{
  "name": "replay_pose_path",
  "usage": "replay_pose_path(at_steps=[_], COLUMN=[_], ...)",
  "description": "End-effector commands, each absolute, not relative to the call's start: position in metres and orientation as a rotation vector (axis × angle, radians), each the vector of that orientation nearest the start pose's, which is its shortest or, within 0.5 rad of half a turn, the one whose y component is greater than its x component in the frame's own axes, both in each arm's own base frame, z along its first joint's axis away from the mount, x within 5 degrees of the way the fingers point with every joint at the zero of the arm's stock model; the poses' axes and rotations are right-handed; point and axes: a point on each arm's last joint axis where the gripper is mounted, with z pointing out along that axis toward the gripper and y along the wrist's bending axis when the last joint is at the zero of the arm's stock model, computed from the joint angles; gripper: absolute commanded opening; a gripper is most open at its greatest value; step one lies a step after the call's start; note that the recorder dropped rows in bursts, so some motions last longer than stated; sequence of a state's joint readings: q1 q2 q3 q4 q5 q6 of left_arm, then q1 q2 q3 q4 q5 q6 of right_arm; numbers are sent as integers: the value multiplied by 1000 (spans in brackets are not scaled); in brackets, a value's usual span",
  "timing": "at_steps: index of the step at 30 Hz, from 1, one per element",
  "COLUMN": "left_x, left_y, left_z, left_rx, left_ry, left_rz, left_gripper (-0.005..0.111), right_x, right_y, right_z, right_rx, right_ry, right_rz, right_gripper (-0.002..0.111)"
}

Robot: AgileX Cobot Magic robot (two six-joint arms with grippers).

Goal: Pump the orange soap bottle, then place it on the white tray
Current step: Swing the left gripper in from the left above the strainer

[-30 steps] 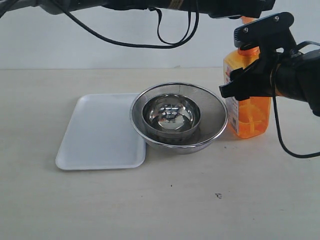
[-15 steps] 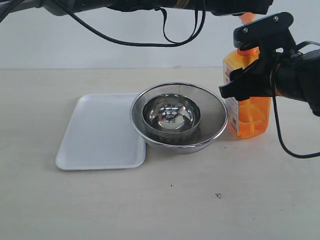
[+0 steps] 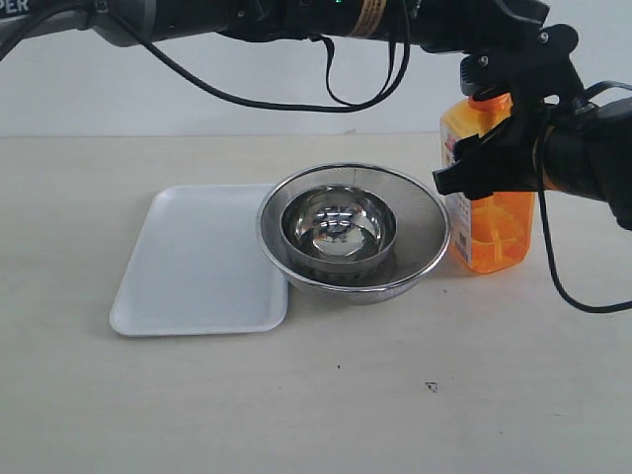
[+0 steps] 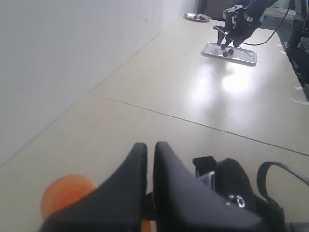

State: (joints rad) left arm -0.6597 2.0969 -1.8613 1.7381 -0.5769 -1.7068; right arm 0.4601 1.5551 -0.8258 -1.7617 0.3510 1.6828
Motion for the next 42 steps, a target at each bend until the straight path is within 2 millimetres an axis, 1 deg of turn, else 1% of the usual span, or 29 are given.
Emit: replay_pose_path(at_steps=[1, 4, 9, 18, 24, 39, 42], left_x=[369, 370, 370, 364, 356, 365, 368], left_y=[-344, -343, -334, -330, -330, -323, -319], left_z=[306, 305, 291, 304, 312, 312, 305], left_rx=[1042, 1042, 1041, 1054, 1100, 1056, 1047], left_ry=[1585, 1590, 1646, 1612, 1581, 1590, 1616], left_rz=[-889, -886, -884, -877, -930, -868, -859], left_gripper=[5, 5, 5, 5, 5, 5, 5], right_x=[299, 299, 299, 299, 299, 299, 299], right_y=[115, 114, 114, 114, 114, 114, 114], right_z=[221, 222, 222, 222, 222, 222, 222], right_rx=[-390, -386, -386, -387, -387, -387, -388], right_ry=[2099, 2097, 2096, 2095, 2095, 2095, 2096], right_rz=[-140, -148, -151, -155, -155, -155, -153], right_gripper=[0, 0, 0, 0, 0, 0, 0])
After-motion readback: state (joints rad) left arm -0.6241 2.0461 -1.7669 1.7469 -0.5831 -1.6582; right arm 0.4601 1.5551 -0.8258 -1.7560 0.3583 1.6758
